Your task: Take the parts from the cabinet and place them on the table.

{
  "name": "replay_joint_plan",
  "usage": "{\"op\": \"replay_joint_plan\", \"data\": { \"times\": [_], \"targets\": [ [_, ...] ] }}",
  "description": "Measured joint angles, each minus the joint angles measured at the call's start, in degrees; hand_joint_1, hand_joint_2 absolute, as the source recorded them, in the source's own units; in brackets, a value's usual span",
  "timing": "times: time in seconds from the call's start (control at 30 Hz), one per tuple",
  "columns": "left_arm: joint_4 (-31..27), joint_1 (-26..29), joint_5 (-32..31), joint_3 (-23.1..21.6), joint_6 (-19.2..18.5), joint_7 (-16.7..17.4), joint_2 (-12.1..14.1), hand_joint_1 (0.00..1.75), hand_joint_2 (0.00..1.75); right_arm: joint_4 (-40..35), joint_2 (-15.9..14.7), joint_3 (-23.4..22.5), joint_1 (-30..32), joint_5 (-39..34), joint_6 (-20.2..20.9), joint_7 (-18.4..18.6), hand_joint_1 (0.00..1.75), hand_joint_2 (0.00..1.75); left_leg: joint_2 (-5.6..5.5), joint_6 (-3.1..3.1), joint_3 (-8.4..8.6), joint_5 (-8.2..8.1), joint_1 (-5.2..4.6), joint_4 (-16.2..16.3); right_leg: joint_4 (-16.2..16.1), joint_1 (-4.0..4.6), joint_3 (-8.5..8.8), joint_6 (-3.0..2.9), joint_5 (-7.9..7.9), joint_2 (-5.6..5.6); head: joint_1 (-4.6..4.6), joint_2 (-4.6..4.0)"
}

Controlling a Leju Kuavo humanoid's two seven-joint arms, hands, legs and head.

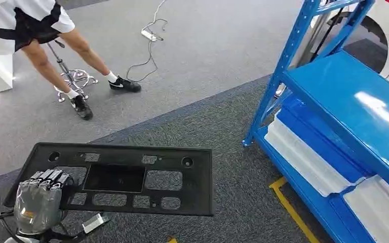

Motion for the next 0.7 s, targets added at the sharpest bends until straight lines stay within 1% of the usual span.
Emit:
{"op": "replay_joint_plan", "data": {
  "times": [0.03, 0.07, 0.1, 0.13, 0.17, 0.2, 0.23, 0.27, 0.3, 0.33, 0.37, 0.4, 0.43, 0.47, 0.5, 0.53, 0.57, 0.6, 0.7],
  "targets": [
    [0.0, 0.3, 0.0, -0.2, 0.0, 0.2, 0.0, 1.75, 1.75, 0.0, -0.1, -0.1, 0.0, 0.2, 0.0, -0.5, 0.00, 1.75, -0.78, -0.04, -0.05, -0.07, 0.01, 0.2, -0.8, -0.01, 0.13, -0.01, 1.36, 0.00, 0.00, 0.00],
    [0.0, 0.5, -0.1, -0.4, 0.0, 0.8, 0.0, 1.75, 1.75, 0.0, -0.3, -0.2, 0.0, 0.3, 0.2, -0.9, 0.00, 1.75, -1.34, -0.10, -0.08, -0.13, 0.03, 0.4, -2.6, -0.04, 0.84, -0.08, 2.77, 0.02, 0.02, 0.00],
    [0.0, 0.7, 0.0, -0.7, 0.0, 1.2, 0.1, 1.75, 1.75, 0.0, -0.6, -0.2, -0.1, 0.4, 0.4, -1.6, 0.00, 1.75, -2.36, -0.27, -0.12, -0.31, 0.12, 0.8, -7.9, -0.20, 3.25, -0.13, 6.21, 0.17, 0.00, 0.00],
    [0.0, 0.7, 0.0, -0.8, 0.0, 1.2, 0.2, 1.75, 1.75, 0.0, -0.8, -0.2, -0.1, 0.7, 0.7, -2.2, 0.00, 1.75, -3.12, -0.43, -0.13, -0.50, 0.19, 1.1, -12.9, -0.38, 5.67, -0.13, 8.78, 0.60, 0.00, 0.00],
    [0.0, 0.8, 0.3, -1.0, 0.0, 1.3, 0.3, 1.75, 1.75, 0.1, -1.1, -0.2, -0.3, 1.3, 1.1, -2.9, 0.00, 1.75, -3.66, -0.74, -0.20, -0.78, 0.33, 1.5, -15.9, -0.52, 7.23, -0.10, 8.72, 2.11, -0.02, 0.00],
    [0.0, 1.1, 0.7, -1.0, 0.0, 1.4, 0.4, 1.75, 1.75, 0.5, -1.1, -0.2, -0.5, 1.9, 1.4, -3.2, 0.00, 1.75, -4.10, -1.16, -0.42, -0.79, 0.20, 1.6, -15.3, -0.37, 6.83, 0.11, 8.37, 4.58, 0.09, 0.00],
    [0.0, 1.1, 1.0, -1.2, 0.0, 1.4, 0.6, 1.75, 1.75, 0.6, -1.4, -0.2, -0.6, 2.4, 1.6, -3.5, 0.00, 1.75, -4.82, -1.52, -0.76, -0.93, 0.10, 2.2, -15.7, -0.54, 6.79, -0.20, 8.57, 4.45, -0.16, 0.00],
    [0.0, 1.1, 1.4, -1.4, 0.0, 1.3, 0.6, 1.75, 1.75, 0.7, -1.5, -0.2, -0.6, 2.8, 1.6, -3.6, 0.00, 1.75, -5.14, -1.72, -0.92, -0.81, 0.22, 2.1, -15.6, -0.25, 6.89, -0.50, 8.51, 3.74, -0.04, 0.00],
    [0.0, 1.3, 1.7, -1.6, 0.0, 1.1, 0.7, 1.75, 1.75, 0.8, -1.6, -0.2, -0.7, 3.1, 1.6, -3.6, 0.00, 1.75, -5.92, -2.09, -0.98, -0.61, 0.39, 1.8, -15.6, 0.00, 6.94, -0.91, 8.51, 3.22, -0.04, 0.00],
    [0.0, 1.5, 1.8, -1.6, 0.0, 1.1, 0.7, 1.75, 1.75, 0.9, -1.6, -0.1, -0.9, 3.4, 1.6, -3.8, 0.00, 1.75, -6.42, -2.27, -1.20, -0.52, 0.43, 1.9, -15.7, -0.06, 6.94, -1.22, 8.68, 2.61, -0.02, 0.00],
    [0.0, 1.7, 1.8, -1.7, 0.0, 1.1, 0.8, 1.75, 1.75, 1.1, -1.6, -0.1, -1.0, 3.5, 1.6, -3.9, 0.00, 1.75, -5.05, -2.37, -1.46, -0.97, 0.43, 2.5, -16.0, -0.37, 6.98, -1.81, 8.90, 1.68, -0.04, 0.00],
    [0.0, 1.6, 1.8, -1.9, 0.0, 1.1, 0.9, 1.75, 1.75, 1.1, -1.9, 0.0, -1.0, 3.5, 1.4, -4.0, 0.00, 1.75, -1.74, -2.54, -2.20, -2.21, 0.03, 4.4, -16.1, -0.28, 7.01, -2.05, 8.90, 1.22, -0.22, 0.00],
    [0.1, 1.4, 1.8, -2.1, 0.0, 1.1, 1.2, 1.75, 1.75, 1.2, -1.9, 0.0, -0.9, 3.4, 1.2, -4.0, 0.00, 1.75, 0.31, -2.80, -4.05, -4.49, 0.06, 8.2, -16.1, -0.04, 6.94, -2.20, 8.89, 0.46, -0.24, 0.00],
    [0.2, 1.2, 1.8, -2.2, 0.0, 1.2, 1.2, 1.75, 1.75, 1.4, -1.9, 0.0, -0.9, 3.4, 1.0, -4.0, 0.00, 1.75, 1.26, -2.91, -6.17, -6.70, 0.11, 12.8, -16.1, 0.21, 6.87, -2.33, 8.82, -0.30, -0.24, 0.00],
    [0.3, 1.2, 1.8, -2.4, 0.0, 1.2, 1.2, 1.75, 1.75, 1.4, -1.9, 0.0, -0.9, 3.3, 0.7, -3.9, 0.00, 1.75, 1.53, -2.88, -8.08, -8.43, 0.11, 16.9, -16.0, 0.44, 6.84, -2.45, 8.75, -1.02, -0.24, 0.00],
    [0.5, 1.3, 1.8, -2.6, 0.0, 1.3, 1.2, 1.75, 1.75, 1.5, -2.0, 0.0, -0.9, 3.2, 0.2, -3.5, 0.00, 1.75, 1.54, -2.69, -9.60, -9.19, 0.09, 20.1, -16.0, 0.78, 6.84, -2.57, 8.67, -1.91, -0.24, 0.00],
    [0.7, 1.3, 1.7, -2.7, 0.0, 1.5, 1.2, 1.75, 1.75, 1.6, -2.0, -0.1, -0.9, 3.0, -0.3, -3.1, 0.00, 1.75, 1.54, -2.31, -9.35, -8.22, -0.08, 19.7, -16.0, 1.08, 6.93, -2.71, 8.58, -2.73, -0.24, 0.00],
    [0.8, 1.2, 1.5, -2.8, 0.0, 1.7, 1.2, 1.75, 1.75, 1.6, -2.0, -0.1, -1.0, 2.9, -0.5, -2.8, 0.00, 1.75, 1.59, -1.85, -8.30, -6.85, -0.30, 17.7, -16.0, 1.25, 7.00, -2.83, 8.50, -3.33, -0.24, 0.00],
    [0.8, 1.2, 1.5, -2.8, 0.0, 1.7, 1.2, 1.75, 1.75, 1.7, -2.0, -0.1, -1.0, 2.9, -0.6, -2.7, 0.00, 1.75, 1.60, -1.76, -8.06, -6.59, -0.33, 17.3, -16.0, 1.28, 7.01, -2.85, 8.49, -3.43, -0.24, 0.00]
  ]
}}
